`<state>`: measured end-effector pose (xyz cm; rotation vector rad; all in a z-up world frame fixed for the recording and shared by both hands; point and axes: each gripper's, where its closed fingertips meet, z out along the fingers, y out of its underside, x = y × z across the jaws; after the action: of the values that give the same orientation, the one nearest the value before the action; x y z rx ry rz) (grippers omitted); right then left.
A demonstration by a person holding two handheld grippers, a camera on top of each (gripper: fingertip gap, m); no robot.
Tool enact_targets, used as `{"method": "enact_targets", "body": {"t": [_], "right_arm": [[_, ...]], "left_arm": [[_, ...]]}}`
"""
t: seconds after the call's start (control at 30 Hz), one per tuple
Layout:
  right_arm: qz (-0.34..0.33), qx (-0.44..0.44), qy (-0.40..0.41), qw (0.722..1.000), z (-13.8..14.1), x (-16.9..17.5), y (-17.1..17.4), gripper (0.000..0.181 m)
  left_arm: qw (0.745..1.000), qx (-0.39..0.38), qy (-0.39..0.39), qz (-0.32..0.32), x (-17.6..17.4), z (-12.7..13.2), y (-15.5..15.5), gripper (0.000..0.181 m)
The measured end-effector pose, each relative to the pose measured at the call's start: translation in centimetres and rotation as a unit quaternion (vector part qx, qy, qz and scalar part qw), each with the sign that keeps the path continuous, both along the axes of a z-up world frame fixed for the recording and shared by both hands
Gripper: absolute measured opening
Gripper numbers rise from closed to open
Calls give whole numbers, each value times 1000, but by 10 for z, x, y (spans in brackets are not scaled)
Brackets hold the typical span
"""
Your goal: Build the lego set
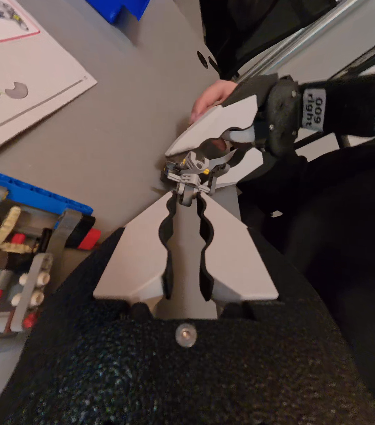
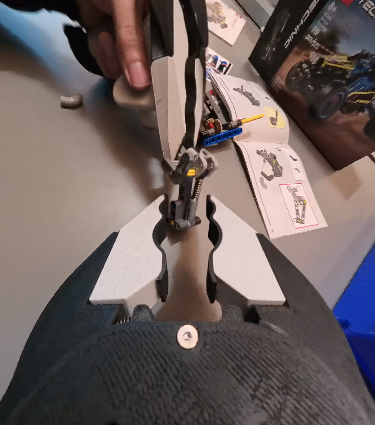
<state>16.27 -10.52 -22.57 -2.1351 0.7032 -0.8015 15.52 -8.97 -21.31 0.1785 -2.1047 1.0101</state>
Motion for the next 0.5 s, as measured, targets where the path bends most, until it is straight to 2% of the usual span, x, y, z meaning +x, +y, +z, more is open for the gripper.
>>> {"method": "enact_targets", "body": {"t": [0.13,0.27,0.37,0.4,0.5], "right_arm": [[61,83,56,993,4,-2,12,24],[99,107,105,984,1,-2,13,21],[113,123,122,978,2,-1,14,19],[111,125,128,978,1,0,12,5],[105,135,159,972,-3,-1,10,5]], "left_arm": [[996,-34,-81,-34,-1,-5,0,14],[987,-61,-147,-37,3,-4,-3,14],[983,-68,-164,-39,5,-4,-3,14],[983,-73,-164,-38,5,-3,-3,13],[981,-69,-177,-37,7,-7,-3,14]]}}
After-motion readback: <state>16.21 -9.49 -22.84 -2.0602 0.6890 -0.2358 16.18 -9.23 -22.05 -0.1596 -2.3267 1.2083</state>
